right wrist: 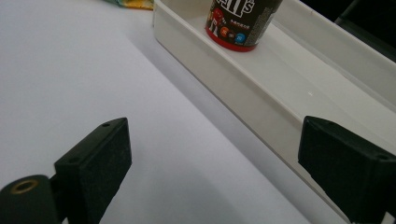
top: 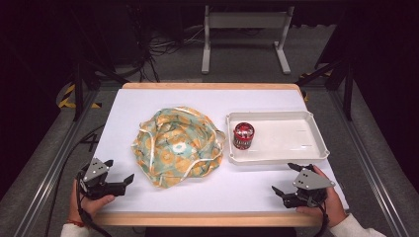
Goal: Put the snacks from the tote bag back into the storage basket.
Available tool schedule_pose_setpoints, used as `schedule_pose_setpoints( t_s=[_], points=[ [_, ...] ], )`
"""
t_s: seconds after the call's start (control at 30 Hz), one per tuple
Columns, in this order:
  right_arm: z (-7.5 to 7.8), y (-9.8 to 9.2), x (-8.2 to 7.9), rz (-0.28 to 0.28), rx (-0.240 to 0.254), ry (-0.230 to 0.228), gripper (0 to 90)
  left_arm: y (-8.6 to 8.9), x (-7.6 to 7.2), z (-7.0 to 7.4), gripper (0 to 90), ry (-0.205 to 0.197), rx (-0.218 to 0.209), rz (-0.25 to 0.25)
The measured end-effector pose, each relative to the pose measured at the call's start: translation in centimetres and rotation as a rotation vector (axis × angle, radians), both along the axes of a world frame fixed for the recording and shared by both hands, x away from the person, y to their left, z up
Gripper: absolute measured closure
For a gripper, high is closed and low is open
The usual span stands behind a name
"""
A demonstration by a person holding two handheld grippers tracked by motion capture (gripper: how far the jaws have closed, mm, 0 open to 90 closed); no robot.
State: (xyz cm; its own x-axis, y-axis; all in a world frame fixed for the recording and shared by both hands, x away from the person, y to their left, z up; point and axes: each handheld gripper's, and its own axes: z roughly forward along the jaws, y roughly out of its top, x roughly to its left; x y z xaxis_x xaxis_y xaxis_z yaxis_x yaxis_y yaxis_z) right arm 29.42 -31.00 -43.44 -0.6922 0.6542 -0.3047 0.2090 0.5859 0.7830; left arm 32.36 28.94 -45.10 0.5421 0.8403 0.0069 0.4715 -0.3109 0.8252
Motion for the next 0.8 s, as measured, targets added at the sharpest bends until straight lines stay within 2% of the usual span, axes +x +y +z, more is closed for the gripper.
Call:
schedule_pose_setpoints(
  t_s=[0.17, 0.47, 0.8],
  points=[
    [-0.05, -0.09, 0.11, -0.003, -0.002, 0.002, 10.4, 0.34, 0.03, -0.32, 8.3, 0.005, -0.009, 0.006],
    [-0.06, -0.21, 0.09, -0.007, 0.001, 0.002, 10.3, 0.13, -0.15, 0.07, 8.3, -0.010, -0.019, 0.001],
    [-0.05, -0.24, 0.14, -0.006, 0.005, 0.003, 10.3, -0.10, -0.14, 0.16, 8.4, -0.006, 0.002, -0.004]
  ],
)
